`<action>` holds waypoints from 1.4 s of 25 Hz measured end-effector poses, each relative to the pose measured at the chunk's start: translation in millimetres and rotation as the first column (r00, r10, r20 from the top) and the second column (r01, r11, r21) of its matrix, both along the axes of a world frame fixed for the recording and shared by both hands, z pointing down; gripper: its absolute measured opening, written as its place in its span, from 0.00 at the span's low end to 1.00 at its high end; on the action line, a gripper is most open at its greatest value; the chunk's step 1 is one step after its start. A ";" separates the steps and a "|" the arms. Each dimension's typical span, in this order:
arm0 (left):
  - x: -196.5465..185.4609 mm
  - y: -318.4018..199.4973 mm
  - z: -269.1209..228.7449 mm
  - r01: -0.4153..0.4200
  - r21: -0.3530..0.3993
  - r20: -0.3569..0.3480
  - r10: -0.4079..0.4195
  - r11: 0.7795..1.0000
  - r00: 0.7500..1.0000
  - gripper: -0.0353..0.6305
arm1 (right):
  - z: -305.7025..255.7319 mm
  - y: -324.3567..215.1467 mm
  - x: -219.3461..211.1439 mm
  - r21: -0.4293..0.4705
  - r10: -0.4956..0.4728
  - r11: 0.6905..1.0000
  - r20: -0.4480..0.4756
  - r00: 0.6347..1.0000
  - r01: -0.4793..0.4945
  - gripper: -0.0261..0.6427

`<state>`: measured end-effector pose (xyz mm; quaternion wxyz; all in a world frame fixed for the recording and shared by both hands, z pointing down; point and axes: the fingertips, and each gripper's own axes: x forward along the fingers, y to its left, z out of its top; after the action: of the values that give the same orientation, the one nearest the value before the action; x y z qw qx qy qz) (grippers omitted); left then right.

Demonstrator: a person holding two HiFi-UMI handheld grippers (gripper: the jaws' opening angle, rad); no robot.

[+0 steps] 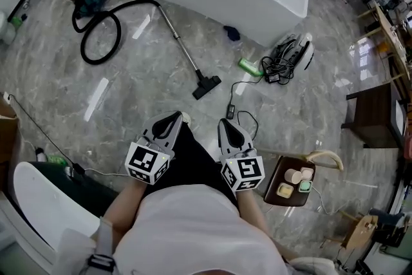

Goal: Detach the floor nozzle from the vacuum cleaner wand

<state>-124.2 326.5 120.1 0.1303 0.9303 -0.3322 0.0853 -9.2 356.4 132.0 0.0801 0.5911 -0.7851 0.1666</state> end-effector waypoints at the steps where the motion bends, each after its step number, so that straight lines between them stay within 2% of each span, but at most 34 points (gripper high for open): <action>1: -1.1 -7.3 0.4 0.007 0.000 0.001 -0.007 1.000 1.000 0.07 | 0.4 -7.3 1.6 0.000 0.003 1.000 0.000 1.000 -0.003 0.06; 12: -11.0 -98.2 -1.7 0.042 -0.001 0.012 -0.042 0.999 0.999 0.07 | 5.0 -100.9 11.5 -0.012 0.016 1.000 0.007 1.000 -0.016 0.06; 22: -16.4 -169.8 -9.1 0.089 0.018 -0.003 -0.089 0.996 0.996 0.07 | 7.9 -175.8 3.7 0.000 -0.045 0.999 0.054 0.998 0.045 0.06; 26: -16.4 -188.3 -5.3 0.098 0.014 -0.003 -0.098 0.995 0.995 0.07 | 5.9 -200.0 -1.3 0.028 -0.068 0.997 0.080 0.994 0.066 0.06; 35: -7.0 -215.7 -8.1 0.100 0.032 0.002 -0.100 0.995 0.995 0.07 | 12.3 -225.3 4.8 0.005 -0.091 0.996 0.091 0.992 0.090 0.06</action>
<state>-131.2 110.7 112.0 0.1192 0.9143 -0.3797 0.0749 -4.5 131.0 144.3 0.0515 0.5468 -0.8140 0.1891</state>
